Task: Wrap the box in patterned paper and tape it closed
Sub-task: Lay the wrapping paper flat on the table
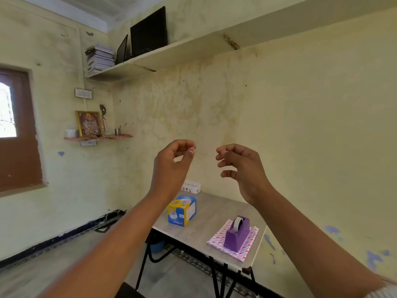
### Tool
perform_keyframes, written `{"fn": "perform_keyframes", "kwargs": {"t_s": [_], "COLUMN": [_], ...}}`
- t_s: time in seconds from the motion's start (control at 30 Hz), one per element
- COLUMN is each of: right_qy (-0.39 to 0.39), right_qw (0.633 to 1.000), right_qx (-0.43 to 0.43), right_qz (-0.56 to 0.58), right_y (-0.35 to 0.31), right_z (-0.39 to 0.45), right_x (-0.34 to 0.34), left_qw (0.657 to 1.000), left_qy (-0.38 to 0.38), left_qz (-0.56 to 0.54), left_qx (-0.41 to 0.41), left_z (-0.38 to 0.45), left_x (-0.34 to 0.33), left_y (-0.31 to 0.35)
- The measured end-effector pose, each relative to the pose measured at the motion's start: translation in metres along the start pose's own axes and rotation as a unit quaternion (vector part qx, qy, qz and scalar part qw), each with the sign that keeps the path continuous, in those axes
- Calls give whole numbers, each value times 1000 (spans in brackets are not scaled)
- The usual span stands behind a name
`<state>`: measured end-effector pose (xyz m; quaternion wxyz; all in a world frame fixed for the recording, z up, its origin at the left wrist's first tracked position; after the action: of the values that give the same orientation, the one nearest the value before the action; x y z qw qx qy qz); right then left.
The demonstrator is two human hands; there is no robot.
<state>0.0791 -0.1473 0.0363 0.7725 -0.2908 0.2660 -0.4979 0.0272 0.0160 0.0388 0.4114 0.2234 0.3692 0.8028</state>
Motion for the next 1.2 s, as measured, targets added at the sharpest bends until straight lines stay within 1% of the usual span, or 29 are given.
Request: {"fn": "perform_keyframes", "kwargs": {"t_s": [0.2, 0.47, 0.77, 0.9, 1.03, 1.13, 1.2], "right_qy": [8, 26, 51, 71, 85, 67, 53], "right_qw": [1000, 999, 994, 989, 983, 980, 979], "right_qx": [-14, -40, -91, -126, -157, -178, -189], "right_qz": [-1, -22, -35, -37, -39, -50, -56], "right_y": [46, 145, 249, 292, 335, 369, 387], "right_z": [17, 54, 93, 97, 96, 101, 106], "right_x": [6, 4, 13, 27, 43, 58, 67], "left_qw": [1000, 998, 989, 981, 975, 970, 970], "left_qy": [-11, -40, -76, -82, -100, -115, -113], "left_qz": [-11, -14, -23, -32, -24, -10, -5], "left_qx": [25, 53, 122, 171, 199, 212, 217], "left_z": [22, 76, 123, 131, 134, 138, 143], "left_x": [-13, -31, -52, -68, -92, -114, -125], "left_y": [-44, -135, -249, -294, -332, -362, -379]}}
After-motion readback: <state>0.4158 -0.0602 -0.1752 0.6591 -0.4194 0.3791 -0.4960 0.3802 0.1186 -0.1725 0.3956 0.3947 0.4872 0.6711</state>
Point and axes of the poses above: each hand's wrist, its own z-axis towards the middle knuckle, its own x-axis out of the back of the hand, y = z × x, the point moved 5 cm from there along z, towards the middle knuckle, and after that the axes turned 12 degrees about x, right-handed, at the moved point
